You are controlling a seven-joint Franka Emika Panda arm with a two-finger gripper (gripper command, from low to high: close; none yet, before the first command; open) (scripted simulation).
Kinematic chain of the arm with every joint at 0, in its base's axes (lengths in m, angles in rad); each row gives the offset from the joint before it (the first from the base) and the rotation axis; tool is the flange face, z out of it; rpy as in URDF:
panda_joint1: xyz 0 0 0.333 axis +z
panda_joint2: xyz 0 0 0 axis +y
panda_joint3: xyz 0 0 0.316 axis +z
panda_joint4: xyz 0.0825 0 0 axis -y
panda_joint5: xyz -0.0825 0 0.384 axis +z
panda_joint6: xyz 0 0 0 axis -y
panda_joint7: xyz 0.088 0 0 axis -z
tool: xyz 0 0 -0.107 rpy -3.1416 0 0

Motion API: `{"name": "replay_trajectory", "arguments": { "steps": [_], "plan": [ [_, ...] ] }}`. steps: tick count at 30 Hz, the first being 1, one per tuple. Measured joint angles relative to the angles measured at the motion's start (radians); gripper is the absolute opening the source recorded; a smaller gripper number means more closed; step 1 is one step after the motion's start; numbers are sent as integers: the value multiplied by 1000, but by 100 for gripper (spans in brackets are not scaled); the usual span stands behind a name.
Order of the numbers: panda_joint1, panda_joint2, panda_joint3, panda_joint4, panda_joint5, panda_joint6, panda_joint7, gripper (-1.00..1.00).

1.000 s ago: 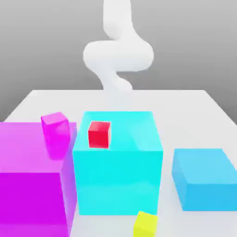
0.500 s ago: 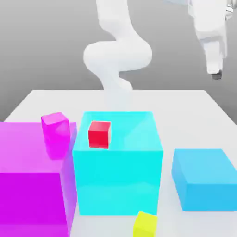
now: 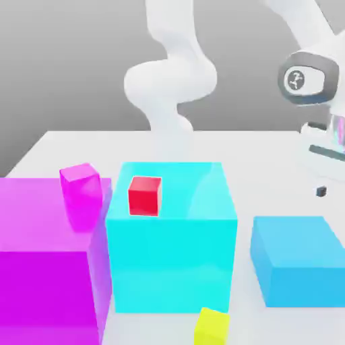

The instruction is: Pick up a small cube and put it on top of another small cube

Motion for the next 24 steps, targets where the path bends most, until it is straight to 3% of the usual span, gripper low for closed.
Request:
{"name": "replay_trajectory", "arguments": {
  "steps": [9, 14, 20, 24],
  "plan": [
    [58, 178, 166, -64, 158, 65, -509, 0],
    [2, 154, 190, -131, 208, 146, -729, 0],
    [-24, 65, 186, -233, 87, 255, -958, 0],
    [-11, 65, 184, -259, -2, 300, -975, 0]
  ]
}}
